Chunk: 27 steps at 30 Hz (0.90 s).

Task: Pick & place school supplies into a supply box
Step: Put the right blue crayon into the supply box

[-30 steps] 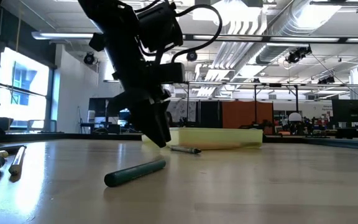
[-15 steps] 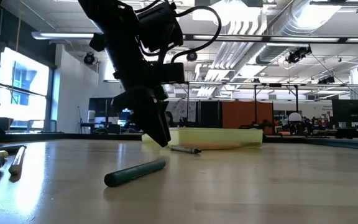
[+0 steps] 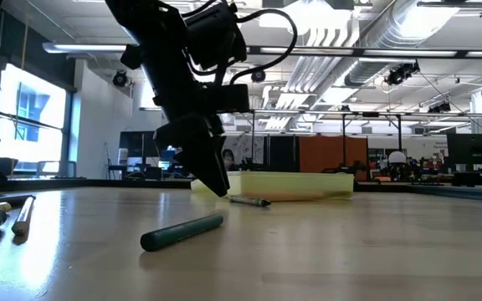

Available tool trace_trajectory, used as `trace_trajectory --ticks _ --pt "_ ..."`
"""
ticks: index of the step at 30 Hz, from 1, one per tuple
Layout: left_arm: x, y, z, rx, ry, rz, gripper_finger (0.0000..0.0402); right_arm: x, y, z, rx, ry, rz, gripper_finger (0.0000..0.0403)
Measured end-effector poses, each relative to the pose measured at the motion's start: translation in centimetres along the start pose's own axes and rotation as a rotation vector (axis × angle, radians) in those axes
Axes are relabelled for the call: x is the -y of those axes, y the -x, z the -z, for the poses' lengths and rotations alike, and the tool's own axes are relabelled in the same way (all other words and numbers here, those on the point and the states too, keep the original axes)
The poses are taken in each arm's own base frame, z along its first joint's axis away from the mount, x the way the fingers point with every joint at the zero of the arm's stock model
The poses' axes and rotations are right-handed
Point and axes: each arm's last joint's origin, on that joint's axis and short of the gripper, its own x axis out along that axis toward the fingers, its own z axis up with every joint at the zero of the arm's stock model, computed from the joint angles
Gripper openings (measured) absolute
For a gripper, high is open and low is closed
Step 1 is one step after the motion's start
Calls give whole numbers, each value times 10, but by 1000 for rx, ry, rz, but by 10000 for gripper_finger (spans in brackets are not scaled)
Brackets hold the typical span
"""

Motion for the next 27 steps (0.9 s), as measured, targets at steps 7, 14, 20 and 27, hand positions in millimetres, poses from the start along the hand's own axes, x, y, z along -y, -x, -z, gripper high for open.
trace_trajectory --ticks 7,14,20,27 --pt "0 0 0 2 0 7 214 18 2 -10 96 322 248 6" --pt "0 0 -7 72 -2 9 214 79 1 -44 28 517 648 6" --pt "0 1 -12 129 -47 6 214 164 3 -77 -107 571 635 4" --pt "1 0 -10 109 -44 22 214 268 23 -86 -149 488 582 1"
